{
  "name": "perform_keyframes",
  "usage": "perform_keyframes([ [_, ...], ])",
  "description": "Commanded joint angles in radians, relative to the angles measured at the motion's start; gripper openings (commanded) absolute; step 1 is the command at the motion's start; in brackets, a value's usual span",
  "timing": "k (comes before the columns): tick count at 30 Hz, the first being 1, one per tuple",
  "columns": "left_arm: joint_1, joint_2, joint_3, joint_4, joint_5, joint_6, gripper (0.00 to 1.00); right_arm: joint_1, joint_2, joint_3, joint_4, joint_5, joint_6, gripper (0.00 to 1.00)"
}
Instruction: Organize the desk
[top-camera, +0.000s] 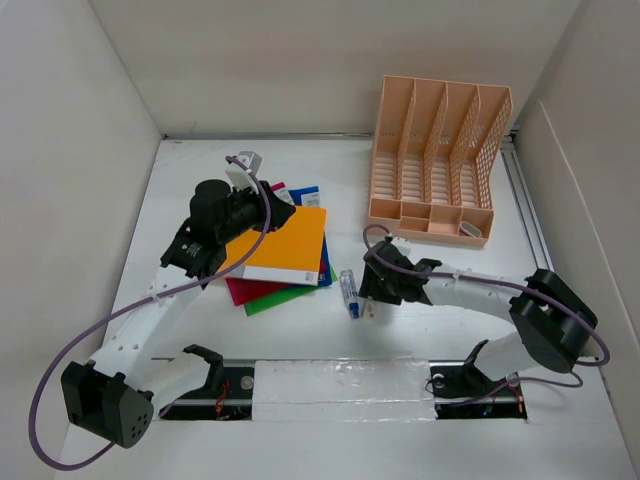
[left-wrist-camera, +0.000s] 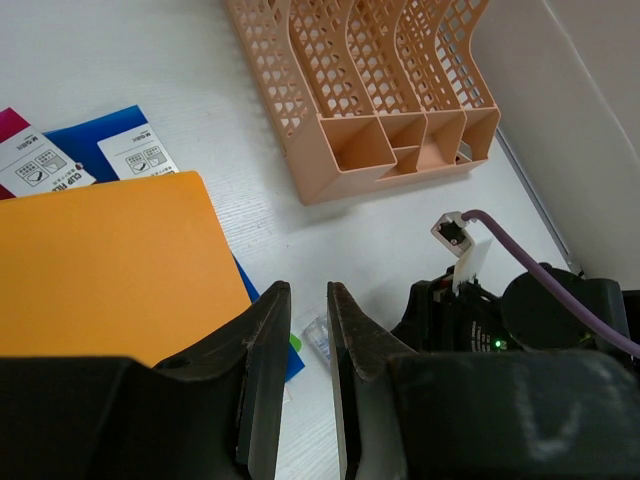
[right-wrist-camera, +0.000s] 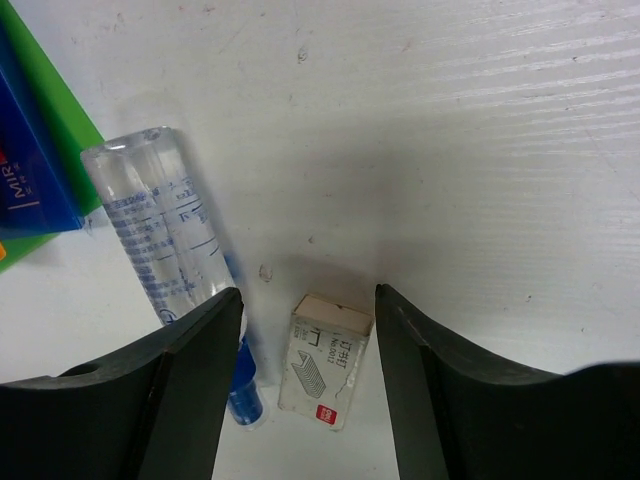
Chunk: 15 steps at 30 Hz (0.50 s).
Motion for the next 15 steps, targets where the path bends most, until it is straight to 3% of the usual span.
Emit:
perform_keyframes([
  [1,0.002,-0.017,-0.003,0.034,0.004,0.006,0.19,0.029,0.029,0.012,-0.088,0.031,-0.016,0.62],
  [12,0.002,-0.015,-0.003,0.036,0.014,0.005,0.19,0.049,-0.009,-0.005,-0.176,0.085,0.029,0.63],
  [15,0.002,-0.017,-0.003,0.034,0.020,0.002,0.19,0.049,-0.006,-0.002,-0.170,0.085,0.029,0.58],
])
